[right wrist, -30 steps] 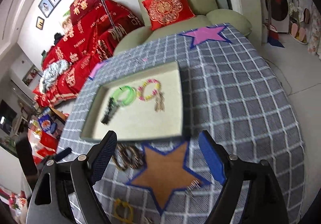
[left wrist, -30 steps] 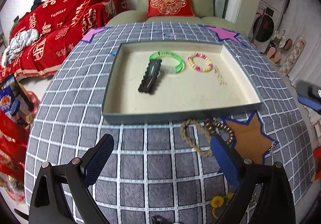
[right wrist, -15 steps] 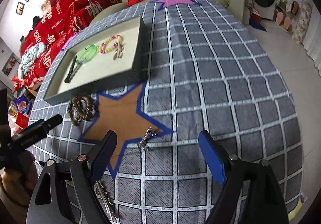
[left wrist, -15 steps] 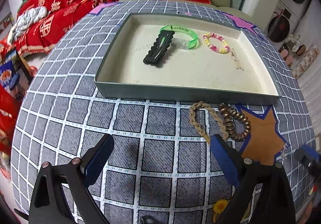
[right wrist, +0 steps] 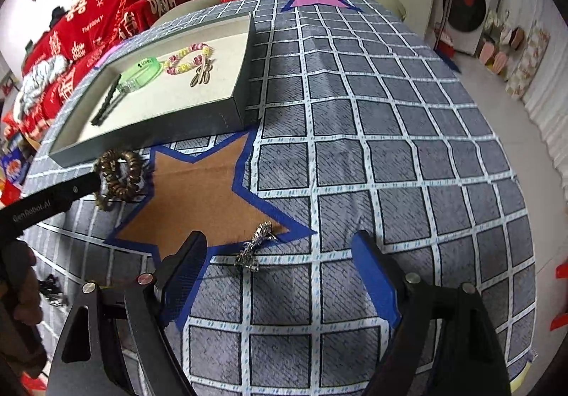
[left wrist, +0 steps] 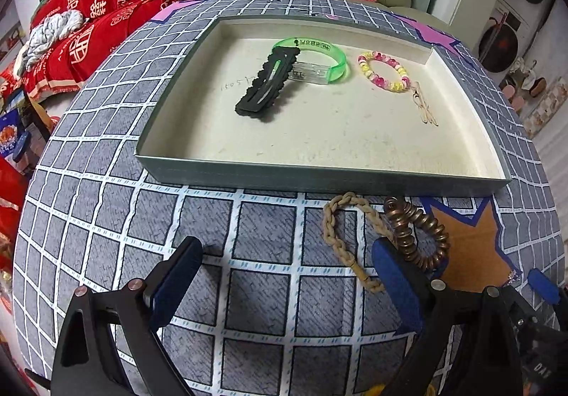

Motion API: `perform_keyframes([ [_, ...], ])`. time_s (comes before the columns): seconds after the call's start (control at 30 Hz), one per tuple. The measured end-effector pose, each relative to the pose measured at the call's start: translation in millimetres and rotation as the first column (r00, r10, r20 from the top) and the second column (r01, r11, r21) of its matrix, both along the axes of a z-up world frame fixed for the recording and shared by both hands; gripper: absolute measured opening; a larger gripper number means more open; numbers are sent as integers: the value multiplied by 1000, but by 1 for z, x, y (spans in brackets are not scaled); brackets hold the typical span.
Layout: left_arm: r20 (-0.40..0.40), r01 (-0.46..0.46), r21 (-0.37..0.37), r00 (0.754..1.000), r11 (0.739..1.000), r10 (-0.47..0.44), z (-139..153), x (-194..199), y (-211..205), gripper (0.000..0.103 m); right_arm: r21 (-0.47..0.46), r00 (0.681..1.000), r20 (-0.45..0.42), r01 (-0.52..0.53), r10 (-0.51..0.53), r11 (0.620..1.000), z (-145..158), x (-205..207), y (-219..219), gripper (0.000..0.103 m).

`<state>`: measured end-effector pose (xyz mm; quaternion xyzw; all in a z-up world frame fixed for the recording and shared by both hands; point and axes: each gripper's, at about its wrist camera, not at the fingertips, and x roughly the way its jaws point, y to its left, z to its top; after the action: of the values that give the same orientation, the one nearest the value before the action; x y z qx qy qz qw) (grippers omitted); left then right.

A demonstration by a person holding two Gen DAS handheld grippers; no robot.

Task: Organize jewelry
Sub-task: 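Move the left tool to the beige braided bracelet while the right tool moves to the silver chain, then grasp the beige braided bracelet with the left tool while the right tool grasps the silver chain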

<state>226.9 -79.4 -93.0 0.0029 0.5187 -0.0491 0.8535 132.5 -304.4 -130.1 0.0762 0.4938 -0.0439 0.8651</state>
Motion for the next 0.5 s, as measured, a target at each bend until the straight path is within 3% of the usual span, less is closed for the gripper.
perform_keyframes([
  [0.03,1,4,6,1000,1000,-4,-1,0,-1,89,-13,1000,1,-3,3,1000,0,0,2,86],
  [0.17,7,27,30,1000,999,-27,-2,-2,-7,81,-95,1000,10,-13,14,995,-3,-2,13,83],
  [0.3,19,68,36,997,997,-69,1,-5,-13,64,-110,999,33,-40,44,993,-2,-6,18,72],
  [0.37,25,94,37,995,995,-95,2,-7,-18,54,-109,998,38,-51,55,993,0,-6,21,53],
  [0.4,30,106,39,994,994,-108,3,-9,-20,43,-106,997,41,-55,60,993,1,-7,22,47],
  [0.47,36,133,37,990,990,-134,4,-11,-23,30,-107,997,43,-56,60,993,3,-7,23,25],
  [0.5,37,147,31,988,989,-148,4,-12,-24,19,-105,997,43,-57,62,993,3,-7,24,22],
])
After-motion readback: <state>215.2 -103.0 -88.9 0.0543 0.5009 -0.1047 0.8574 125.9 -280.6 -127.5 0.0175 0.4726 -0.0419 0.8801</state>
